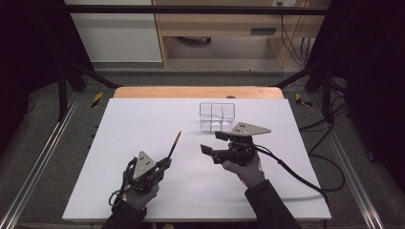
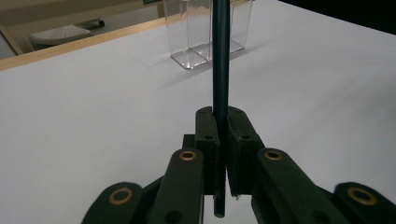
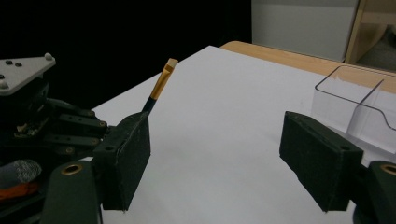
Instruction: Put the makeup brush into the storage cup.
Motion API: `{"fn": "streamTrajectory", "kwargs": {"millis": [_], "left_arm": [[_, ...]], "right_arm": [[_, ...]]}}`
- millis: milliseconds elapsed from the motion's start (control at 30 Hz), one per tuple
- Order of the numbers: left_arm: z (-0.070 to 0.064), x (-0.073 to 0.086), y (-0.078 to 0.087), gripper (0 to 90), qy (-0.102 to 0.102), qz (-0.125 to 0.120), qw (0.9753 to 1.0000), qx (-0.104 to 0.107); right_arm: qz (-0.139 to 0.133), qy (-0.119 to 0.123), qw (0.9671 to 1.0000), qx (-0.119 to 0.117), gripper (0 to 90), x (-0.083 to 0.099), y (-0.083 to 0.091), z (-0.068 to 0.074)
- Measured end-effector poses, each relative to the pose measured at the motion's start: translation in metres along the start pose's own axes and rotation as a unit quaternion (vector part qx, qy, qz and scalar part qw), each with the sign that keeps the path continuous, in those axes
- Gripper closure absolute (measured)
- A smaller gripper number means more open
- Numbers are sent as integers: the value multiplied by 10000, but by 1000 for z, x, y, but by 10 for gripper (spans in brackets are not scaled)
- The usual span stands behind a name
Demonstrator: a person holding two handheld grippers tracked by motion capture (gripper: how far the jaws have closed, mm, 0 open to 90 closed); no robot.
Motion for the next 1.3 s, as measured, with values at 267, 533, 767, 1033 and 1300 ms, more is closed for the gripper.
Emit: {"fn": "streamTrajectory", "kwargs": {"millis": [267, 533, 767, 1033, 1300], "left_arm": [[-1, -1, -5, 836, 177, -90, 9998, -24], [-6, -3, -14, 837, 265, -138, 9996, -5], [-10, -6, -18, 837, 304, -227, 9993, -58], [-11, -7, -20, 837, 384, -254, 9989, -99], [-15, -9, -28, 837, 425, -284, 9987, -88]], "right_arm": [[-113, -259, 9996, -89, 250, 2, -9, 4], [-120, -372, 9992, -87, 252, 6, -18, 9], [-152, -399, 9990, -140, 262, 2, -30, 23], [-142, -600, 9980, -113, 285, 5, -39, 26], [-183, -833, 9963, -91, 329, 7, -46, 27]]}}
Point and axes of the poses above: each handheld gripper's, and its own axes: y roughly backward along the jaws, x roughly out of its underside, z roughly to its left, the point moved 5 cm from there along -y, roughly forward along the jaws, and after that the axes turned 13 degrees about x, right-handed, at the moved point
